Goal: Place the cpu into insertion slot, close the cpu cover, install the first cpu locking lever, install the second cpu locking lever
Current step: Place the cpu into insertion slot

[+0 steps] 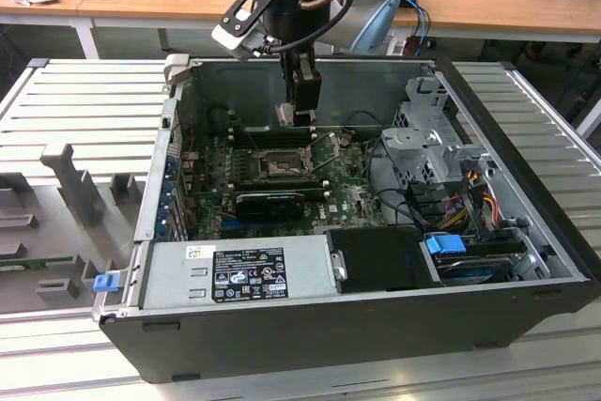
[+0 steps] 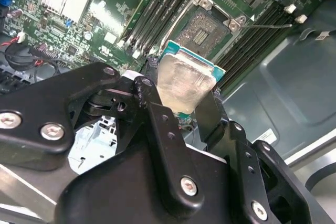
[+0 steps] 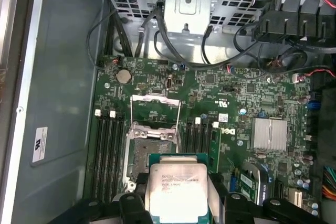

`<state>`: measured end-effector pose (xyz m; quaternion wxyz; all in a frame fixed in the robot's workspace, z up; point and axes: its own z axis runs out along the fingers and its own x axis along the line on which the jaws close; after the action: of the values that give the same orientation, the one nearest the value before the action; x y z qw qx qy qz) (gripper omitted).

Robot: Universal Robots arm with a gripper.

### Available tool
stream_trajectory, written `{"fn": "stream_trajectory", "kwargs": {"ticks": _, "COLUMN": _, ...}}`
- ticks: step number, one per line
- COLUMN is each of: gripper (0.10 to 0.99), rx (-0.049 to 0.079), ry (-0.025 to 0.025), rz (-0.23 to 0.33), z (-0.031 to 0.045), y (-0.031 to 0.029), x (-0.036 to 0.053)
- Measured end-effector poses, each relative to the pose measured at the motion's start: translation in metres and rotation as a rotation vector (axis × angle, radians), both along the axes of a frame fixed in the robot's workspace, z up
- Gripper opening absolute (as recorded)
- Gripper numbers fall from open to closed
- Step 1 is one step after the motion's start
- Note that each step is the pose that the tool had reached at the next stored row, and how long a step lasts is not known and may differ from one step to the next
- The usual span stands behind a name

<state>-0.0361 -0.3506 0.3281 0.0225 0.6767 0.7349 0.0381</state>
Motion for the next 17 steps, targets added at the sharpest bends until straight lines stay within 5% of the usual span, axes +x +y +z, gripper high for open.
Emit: {"fn": "stream_trajectory", "kwargs": {"ticks": 17, "gripper": 0.525, "rx": 0.000, "ry": 0.0031, "rz": -0.001, "z": -0.0198, "y": 0.0000, "x": 0.0000}}
